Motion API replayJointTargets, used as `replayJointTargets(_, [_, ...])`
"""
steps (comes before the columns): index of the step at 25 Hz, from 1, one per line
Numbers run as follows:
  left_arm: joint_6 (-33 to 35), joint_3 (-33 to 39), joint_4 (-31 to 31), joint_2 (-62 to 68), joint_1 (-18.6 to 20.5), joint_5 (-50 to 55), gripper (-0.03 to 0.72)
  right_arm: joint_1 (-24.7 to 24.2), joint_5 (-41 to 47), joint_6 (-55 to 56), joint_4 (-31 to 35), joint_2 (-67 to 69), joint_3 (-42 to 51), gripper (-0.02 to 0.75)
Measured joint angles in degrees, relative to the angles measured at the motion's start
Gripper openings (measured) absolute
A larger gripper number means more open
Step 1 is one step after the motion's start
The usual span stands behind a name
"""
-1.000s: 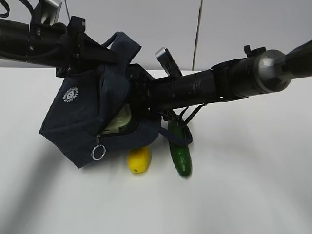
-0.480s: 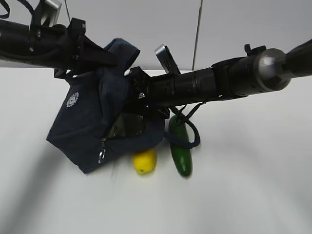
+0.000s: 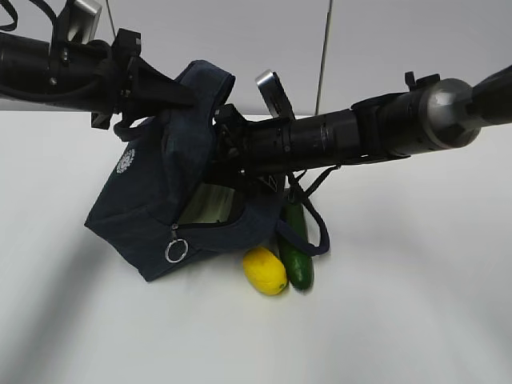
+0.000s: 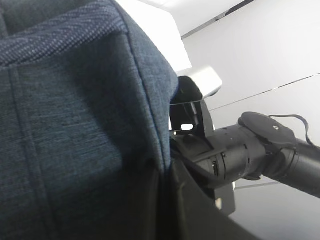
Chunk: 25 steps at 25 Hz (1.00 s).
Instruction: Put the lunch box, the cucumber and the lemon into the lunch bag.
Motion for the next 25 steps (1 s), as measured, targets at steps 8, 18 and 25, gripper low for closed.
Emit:
replayJointTargets(8, [-0.67, 0.0, 0.0, 0.0, 0.75, 0.36, -0.006, -3.92, 9.47, 0.0, 0.08, 0.0, 0.0, 0.423])
replayJointTargets(18, [-3.59, 0.0, 1.02, 0.0, 1.31, 0.69, -0.006, -7.27, 13.95, 0.0, 0.08, 0.0, 0.0, 0.422])
replayJointTargets(25, [-4.95, 0.0, 1.39, 0.0, 1.99, 1.36, -0.006, -8.83, 14.08, 0.0, 0.08, 0.0, 0.0, 0.422])
